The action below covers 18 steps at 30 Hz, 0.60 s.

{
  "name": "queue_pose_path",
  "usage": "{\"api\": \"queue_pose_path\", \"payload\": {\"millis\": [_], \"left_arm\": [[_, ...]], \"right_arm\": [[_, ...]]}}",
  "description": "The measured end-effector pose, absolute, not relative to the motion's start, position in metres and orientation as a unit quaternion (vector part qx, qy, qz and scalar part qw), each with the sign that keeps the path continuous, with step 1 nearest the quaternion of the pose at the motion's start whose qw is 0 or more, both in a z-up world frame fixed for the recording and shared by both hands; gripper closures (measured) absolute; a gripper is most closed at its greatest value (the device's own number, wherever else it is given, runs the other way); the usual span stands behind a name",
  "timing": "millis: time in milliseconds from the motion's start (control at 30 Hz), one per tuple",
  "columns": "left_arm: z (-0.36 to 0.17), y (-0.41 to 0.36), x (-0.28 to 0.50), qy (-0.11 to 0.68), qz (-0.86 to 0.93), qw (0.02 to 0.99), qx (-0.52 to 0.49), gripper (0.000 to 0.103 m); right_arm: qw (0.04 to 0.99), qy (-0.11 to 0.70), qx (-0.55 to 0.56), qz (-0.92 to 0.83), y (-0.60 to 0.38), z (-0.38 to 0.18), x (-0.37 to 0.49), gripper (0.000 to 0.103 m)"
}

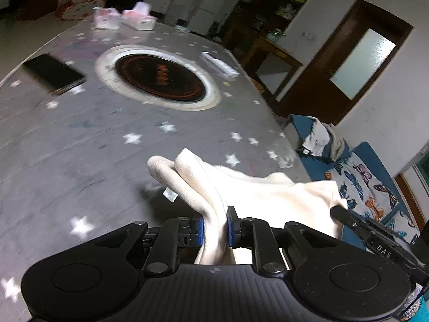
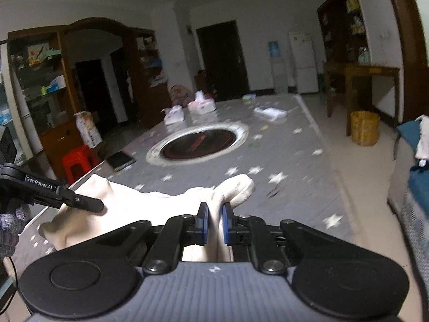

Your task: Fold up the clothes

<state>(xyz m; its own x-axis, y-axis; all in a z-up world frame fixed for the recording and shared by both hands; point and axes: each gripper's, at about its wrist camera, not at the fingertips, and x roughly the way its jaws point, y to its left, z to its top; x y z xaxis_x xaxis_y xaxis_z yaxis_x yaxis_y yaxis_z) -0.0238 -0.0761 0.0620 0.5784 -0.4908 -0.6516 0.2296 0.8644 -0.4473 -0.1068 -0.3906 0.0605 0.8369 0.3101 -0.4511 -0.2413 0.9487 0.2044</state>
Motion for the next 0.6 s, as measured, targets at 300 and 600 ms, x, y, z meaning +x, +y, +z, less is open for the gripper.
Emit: {"api": "queue_pose_path", "payload": {"millis": [300,600], "left_arm": [[0.07,-0.129,0.011,0.404,-0.229,0.877,-0.124,0.086],[0.069,-0.167,0.042,0.403,-0.235,0.88,-0.09,0.086]], "right_arm": [[0.966,0.239,0.04,0.093,-0.425,0.074,-0.078,0.094],[0.968,0.243,0.018,0.06,-0.446,0.073,-0.046,0.094]]}}
